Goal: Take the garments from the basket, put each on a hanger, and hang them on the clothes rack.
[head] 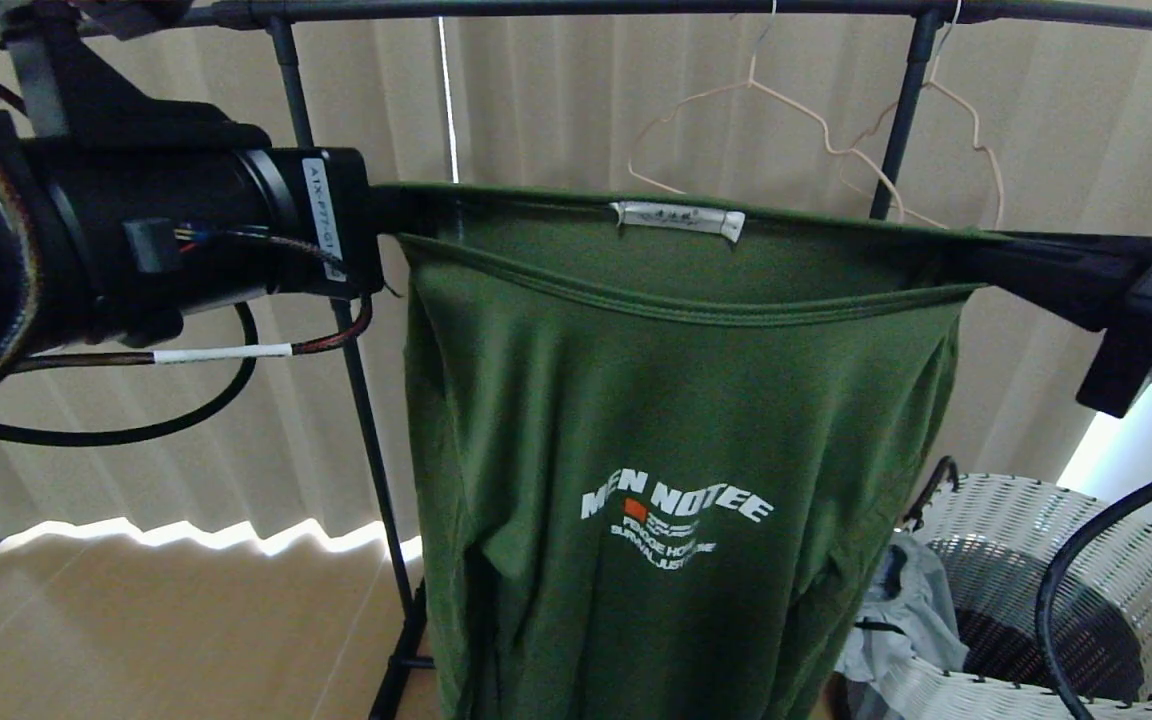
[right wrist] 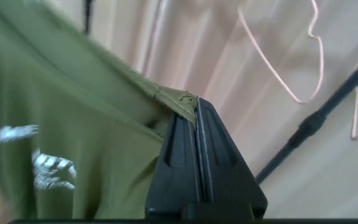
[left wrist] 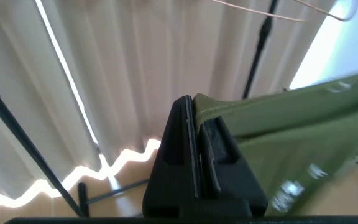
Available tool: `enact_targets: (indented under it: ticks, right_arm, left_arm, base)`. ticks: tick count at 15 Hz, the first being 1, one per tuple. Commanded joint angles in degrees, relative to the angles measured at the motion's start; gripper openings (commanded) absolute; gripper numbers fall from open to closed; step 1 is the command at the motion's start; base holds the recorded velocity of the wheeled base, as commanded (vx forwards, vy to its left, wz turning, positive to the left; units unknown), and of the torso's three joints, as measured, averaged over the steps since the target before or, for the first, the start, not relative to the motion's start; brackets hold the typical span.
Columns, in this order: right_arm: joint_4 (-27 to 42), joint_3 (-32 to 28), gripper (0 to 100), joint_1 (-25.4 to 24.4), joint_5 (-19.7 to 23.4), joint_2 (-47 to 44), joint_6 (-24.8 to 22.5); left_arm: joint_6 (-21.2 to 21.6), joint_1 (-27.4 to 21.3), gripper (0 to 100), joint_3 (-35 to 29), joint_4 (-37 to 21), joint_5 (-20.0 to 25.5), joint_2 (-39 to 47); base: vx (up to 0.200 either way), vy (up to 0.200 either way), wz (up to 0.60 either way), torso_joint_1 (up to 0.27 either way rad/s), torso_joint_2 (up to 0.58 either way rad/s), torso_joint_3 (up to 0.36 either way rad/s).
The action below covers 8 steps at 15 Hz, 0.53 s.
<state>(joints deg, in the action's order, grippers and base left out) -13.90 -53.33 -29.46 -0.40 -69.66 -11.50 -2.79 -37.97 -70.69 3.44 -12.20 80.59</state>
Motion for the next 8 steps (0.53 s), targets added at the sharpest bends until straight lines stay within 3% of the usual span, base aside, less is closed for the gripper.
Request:
enact_targets:
  ticks: [1, 8]
  right_arm:
    - [-0.1, -1.2, 0, -0.9, 0.1, 2.0, 0.1]
    - [-1.0, -3.6, 0, -0.9, 0.1, -2.7, 1.2]
  left_arm:
    - [0.4, 0.4, 0, -1.6, 0.1, 0.0, 1.9]
    - [1.7, -0.7, 0, -0.2, -0.2, 0.0, -1.3]
  base:
    - [0.0, 0.0, 0.0, 0.0, 0.0, 0.0]
    - [0.0, 0.0, 0.0, 0.0, 0.0, 0.0]
